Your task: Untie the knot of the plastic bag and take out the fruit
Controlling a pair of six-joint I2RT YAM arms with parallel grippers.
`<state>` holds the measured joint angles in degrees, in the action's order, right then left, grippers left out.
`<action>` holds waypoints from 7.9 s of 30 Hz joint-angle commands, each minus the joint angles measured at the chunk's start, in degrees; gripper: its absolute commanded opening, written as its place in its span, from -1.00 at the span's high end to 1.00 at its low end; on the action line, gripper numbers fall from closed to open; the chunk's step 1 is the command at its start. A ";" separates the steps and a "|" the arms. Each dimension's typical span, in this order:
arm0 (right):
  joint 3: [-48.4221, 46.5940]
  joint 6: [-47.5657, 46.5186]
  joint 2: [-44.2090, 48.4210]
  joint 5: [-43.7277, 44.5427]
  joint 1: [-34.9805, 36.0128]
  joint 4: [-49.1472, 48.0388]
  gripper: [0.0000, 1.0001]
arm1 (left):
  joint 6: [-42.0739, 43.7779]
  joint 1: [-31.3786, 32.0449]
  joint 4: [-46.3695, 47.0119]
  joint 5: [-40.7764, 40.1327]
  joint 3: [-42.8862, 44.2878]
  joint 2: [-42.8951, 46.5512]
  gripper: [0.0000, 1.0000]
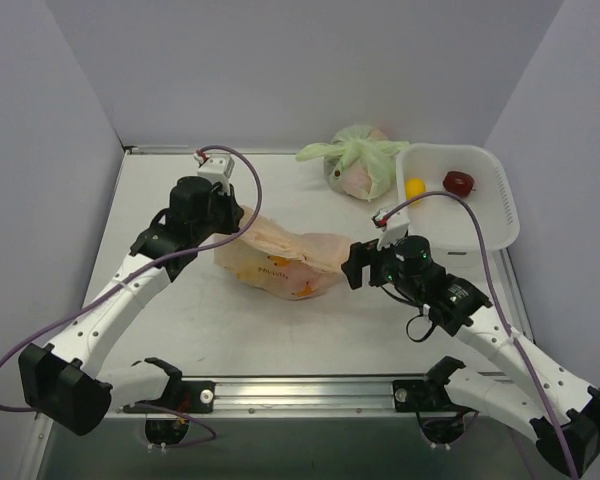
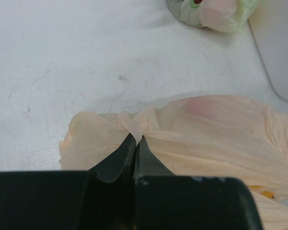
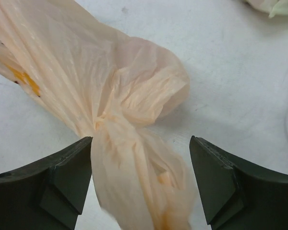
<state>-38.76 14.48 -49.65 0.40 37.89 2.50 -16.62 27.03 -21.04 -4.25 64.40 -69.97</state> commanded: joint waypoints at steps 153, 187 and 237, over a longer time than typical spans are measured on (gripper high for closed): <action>-6.14 -0.77 -21.65 -2.86 12.21 7.34 -0.22 | 0.98 -4.26 3.63 -21.33 -5.16 2.56 1.00; -45.70 -9.57 -48.61 -15.43 4.48 4.01 0.47 | -0.53 19.01 2.92 -9.62 -15.44 20.24 -0.95; -55.73 3.89 -58.47 -14.55 -10.73 3.12 -0.46 | -28.73 29.31 13.92 -13.67 -34.79 3.61 -0.65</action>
<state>-94.91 19.92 -115.92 -12.56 26.41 4.95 -45.50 55.90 -4.93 -18.37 26.76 -68.82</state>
